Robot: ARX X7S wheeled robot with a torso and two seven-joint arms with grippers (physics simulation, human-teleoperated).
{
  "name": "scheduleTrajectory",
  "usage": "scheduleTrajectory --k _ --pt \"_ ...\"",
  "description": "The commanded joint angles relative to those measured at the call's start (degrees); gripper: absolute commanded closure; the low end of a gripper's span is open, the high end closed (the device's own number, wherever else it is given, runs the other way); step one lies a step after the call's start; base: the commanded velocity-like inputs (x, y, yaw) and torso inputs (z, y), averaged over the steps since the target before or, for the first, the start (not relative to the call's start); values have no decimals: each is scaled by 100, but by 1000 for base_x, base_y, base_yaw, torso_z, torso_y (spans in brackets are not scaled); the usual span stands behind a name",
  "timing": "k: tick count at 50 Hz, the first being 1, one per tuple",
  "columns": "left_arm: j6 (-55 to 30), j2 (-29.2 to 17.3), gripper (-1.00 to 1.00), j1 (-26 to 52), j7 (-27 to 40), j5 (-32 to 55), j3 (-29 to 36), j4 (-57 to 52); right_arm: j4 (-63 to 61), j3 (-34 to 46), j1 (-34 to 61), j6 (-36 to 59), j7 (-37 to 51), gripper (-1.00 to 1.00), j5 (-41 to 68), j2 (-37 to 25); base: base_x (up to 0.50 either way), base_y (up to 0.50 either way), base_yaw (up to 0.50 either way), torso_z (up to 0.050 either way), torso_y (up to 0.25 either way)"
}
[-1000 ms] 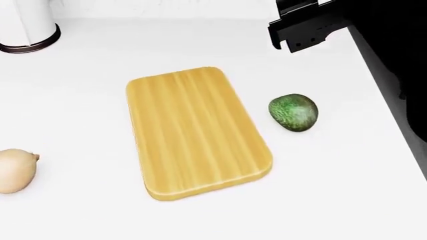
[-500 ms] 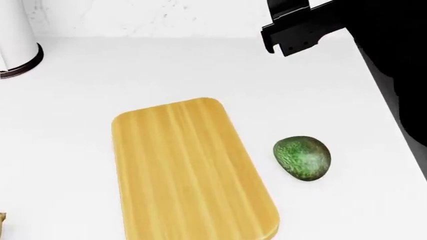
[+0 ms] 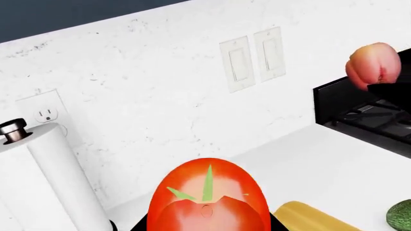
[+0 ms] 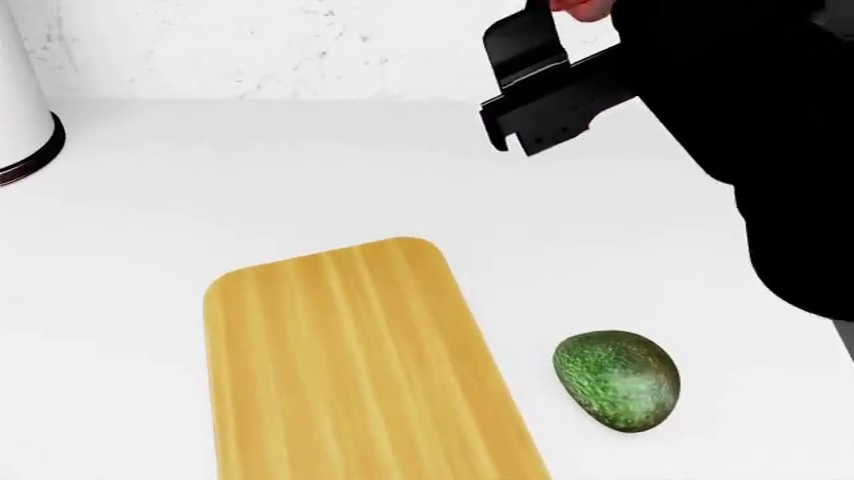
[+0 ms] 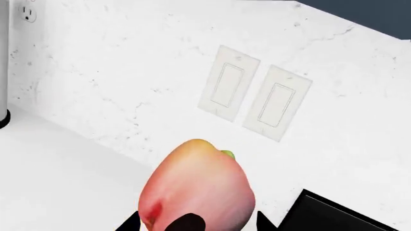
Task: Place the avocado, onion, tomato and bell pepper on the cutting board.
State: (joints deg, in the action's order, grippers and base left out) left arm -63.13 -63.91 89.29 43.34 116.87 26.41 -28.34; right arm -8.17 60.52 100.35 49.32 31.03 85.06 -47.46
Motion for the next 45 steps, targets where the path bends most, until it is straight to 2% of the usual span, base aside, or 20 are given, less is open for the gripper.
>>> scheduleTrajectory --k 1,22,23,45 --pt "114 -41 100 -81 55 11 -23 -24 364 305 -122 116 -601 100 -472 411 0 0 0 0 0" --pt "32 42 100 60 45 -56 35 97 1679 699 -147 122 -2161 100 -742 1277 0 0 0 0 0" --pt "85 -7 100 -10 55 -36 8 46 2066 864 -54 299 -2913 100 -709 1544 0 0 0 10 0" --pt "85 -29 100 31 50 -23 -1 41 2450 1195 71 383 -3677 100 -1029 1865 0 0 0 0 0"
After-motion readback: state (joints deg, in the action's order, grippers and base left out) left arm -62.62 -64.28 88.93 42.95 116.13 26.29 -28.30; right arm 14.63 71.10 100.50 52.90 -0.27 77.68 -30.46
